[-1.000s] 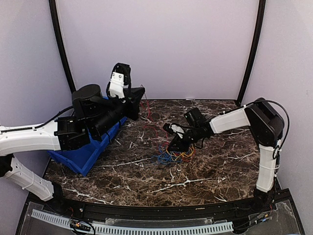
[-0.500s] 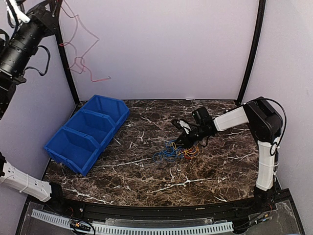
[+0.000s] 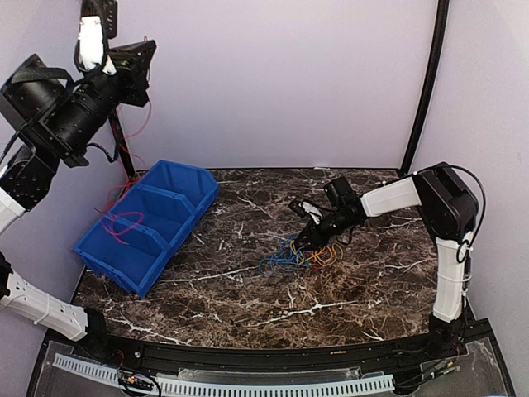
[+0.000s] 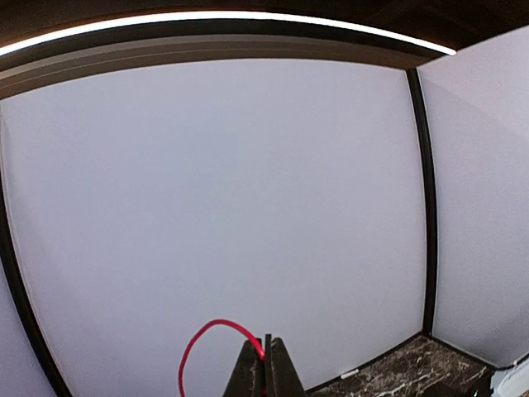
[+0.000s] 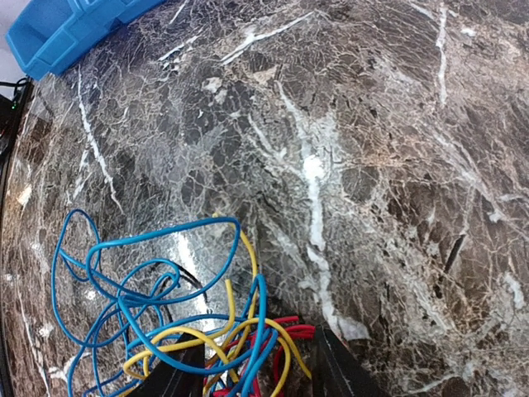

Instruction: Untangle the cables

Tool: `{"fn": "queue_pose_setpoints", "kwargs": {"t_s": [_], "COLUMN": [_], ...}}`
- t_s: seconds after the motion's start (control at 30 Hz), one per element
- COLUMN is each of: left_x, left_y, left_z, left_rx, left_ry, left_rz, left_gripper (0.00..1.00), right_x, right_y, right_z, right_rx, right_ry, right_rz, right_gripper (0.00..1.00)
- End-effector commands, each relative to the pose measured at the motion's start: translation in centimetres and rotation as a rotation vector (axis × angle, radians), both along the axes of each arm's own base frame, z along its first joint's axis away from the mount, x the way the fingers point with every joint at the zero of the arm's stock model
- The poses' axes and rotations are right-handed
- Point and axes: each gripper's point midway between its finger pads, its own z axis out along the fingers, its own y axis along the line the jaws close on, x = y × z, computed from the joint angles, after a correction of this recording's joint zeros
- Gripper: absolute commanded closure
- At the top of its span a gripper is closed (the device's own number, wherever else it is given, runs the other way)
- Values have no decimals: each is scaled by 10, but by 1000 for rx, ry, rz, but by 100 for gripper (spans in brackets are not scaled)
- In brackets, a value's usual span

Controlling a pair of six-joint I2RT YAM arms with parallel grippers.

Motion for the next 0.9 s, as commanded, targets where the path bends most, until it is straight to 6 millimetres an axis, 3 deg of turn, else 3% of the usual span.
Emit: {"fn": "queue_pose_setpoints", "kwargs": {"t_s": [0.0,0.17,0.43,0.5,0.67,0.87], "left_x": [11,21,53,61,85,106], "left_y": [-5,-9,-28,-33,-37,-40], "left_z": [-41,-71,-115,-123,-143,-150], "left_rx": [47,72,53,59,81,83], "left_ry": [76,117,253,281,357,430], "left_rz": [35,73,10,2,30,32], "left_gripper": [100,100,100,100,100,100], "right_x": [8,17,20,19,20,8], "right_y": [-8,-17,-46,-57,-96,-148], "right_z": [42,92,149,156,144,144], "right_rx": [7,49,69,72,65,112], "right_ry": [-69,-143,-172,-193,-196,-225], "right_rz": [29,59,40,16,-99,-233], "right_gripper": [52,41,29,29,29,29]}}
